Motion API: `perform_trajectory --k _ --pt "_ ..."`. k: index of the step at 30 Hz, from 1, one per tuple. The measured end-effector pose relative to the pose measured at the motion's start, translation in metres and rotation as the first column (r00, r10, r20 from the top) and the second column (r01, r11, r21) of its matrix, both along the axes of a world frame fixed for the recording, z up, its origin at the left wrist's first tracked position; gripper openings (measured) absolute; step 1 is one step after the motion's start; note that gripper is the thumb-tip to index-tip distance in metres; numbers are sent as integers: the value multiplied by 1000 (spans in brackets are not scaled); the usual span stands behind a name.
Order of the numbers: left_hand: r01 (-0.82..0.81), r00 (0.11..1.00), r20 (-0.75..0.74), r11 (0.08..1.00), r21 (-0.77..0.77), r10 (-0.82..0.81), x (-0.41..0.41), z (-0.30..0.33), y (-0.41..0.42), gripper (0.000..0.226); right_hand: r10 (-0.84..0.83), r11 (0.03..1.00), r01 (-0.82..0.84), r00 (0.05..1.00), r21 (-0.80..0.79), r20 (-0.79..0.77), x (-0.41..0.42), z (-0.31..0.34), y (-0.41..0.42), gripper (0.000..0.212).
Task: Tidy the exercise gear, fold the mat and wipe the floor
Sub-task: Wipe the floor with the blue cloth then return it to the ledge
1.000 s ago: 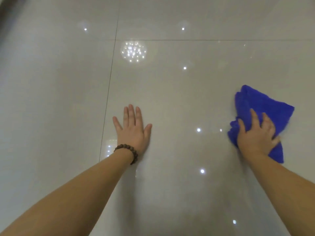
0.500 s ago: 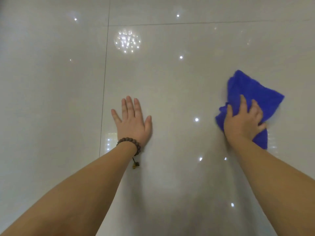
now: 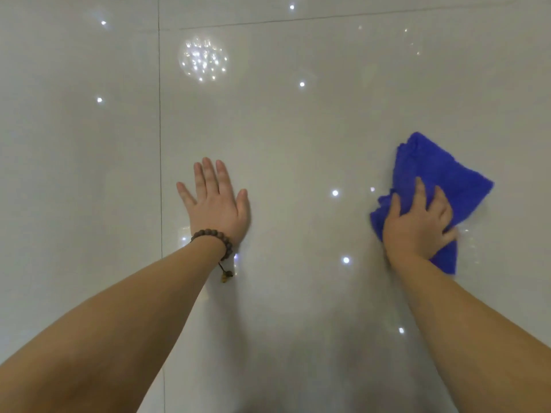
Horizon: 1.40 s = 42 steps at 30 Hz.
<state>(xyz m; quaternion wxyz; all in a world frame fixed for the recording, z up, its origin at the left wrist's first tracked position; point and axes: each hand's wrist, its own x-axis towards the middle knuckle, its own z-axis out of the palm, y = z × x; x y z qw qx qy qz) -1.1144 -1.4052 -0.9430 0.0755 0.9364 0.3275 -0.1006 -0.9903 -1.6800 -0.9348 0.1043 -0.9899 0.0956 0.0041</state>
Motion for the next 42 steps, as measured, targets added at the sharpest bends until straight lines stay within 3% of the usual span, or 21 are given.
perform_trajectory --k 2,4,7,9,11,14,16,18,19,21,24,26,28,30,32,33,35,37,39,40,42 --pt "3 1000 -6 1000 -7 -3 0 0 0 71 26 1000 -25 999 -11 33 -43 0 28 53" --pt "9 1000 -10 1000 -9 -9 0 0 1 71 383 922 -378 921 -78 73 -88 -6 48 55" --pt "18 999 -33 1000 -23 -19 0 4 3 74 866 498 -861 500 -105 4 -86 -5 22 58" --pt "30 999 -42 999 -36 -32 0 10 1 77 942 332 -934 336 -132 -10 -37 -4 -18 58" --pt "121 993 -16 993 -1 -121 4 16 -8 78 826 559 -817 564 -144 11 8 -7 -68 56" --pt "322 947 -5 946 39 -322 37 23 -37 80 296 952 -295 955 -85 9 57 3 -143 54" --pt "444 896 7 895 42 -445 72 26 -62 81 -111 993 108 992 -42 -63 79 10 -160 54" --pt "488 872 40 873 23 -488 102 26 -101 82 -325 945 326 941 -1 -93 90 10 -138 55" --pt "453 890 50 891 7 -453 110 26 -129 82 -292 955 295 953 20 -77 89 8 -121 55" --pt "284 958 38 957 -57 -283 108 16 -200 82 89 996 -90 995 11 36 77 -3 -88 55" --pt "6 1000 31 988 -154 -2 98 6 -283 77 672 740 -667 738 -93 57 74 -7 -78 54" --pt "-96 993 48 985 -146 104 99 0 -297 78 839 543 -835 543 -87 17 105 -5 -105 55" --pt "-100 994 30 988 -118 104 100 -3 -297 78 866 498 -860 499 -113 25 144 -10 -155 56" --pt "-96 995 15 992 -85 98 99 -3 -297 78 664 744 -658 748 -111 13 182 -9 -219 55" --pt "-110 994 21 991 -77 112 99 -3 -299 78 140 987 -144 989 -70 -52 217 5 -271 56" --pt "-115 993 18 990 -79 117 100 -3 -299 78 -132 991 129 985 -38 -111 231 13 -279 56" --pt "-118 993 4 991 -69 119 101 -3 -299 78 -368 929 369 914 -29 -171 244 20 -252 57" --pt "-127 992 -18 989 -71 126 102 -1 -299 79 -214 977 215 967 -14 -139 232 14 -193 57" --pt "-119 992 -39 991 -66 116 103 -2 -300 80 199 980 -199 979 -9 -38 200 6 -126 58" --pt "-121 992 -36 991 -58 119 103 -2 -300 80 443 896 -443 896 -33 -25 177 6 -92 60" --pt "-138 990 -28 989 -54 136 104 0 -300 80 820 558 -830 550 8 -160 135 13 -49 62"
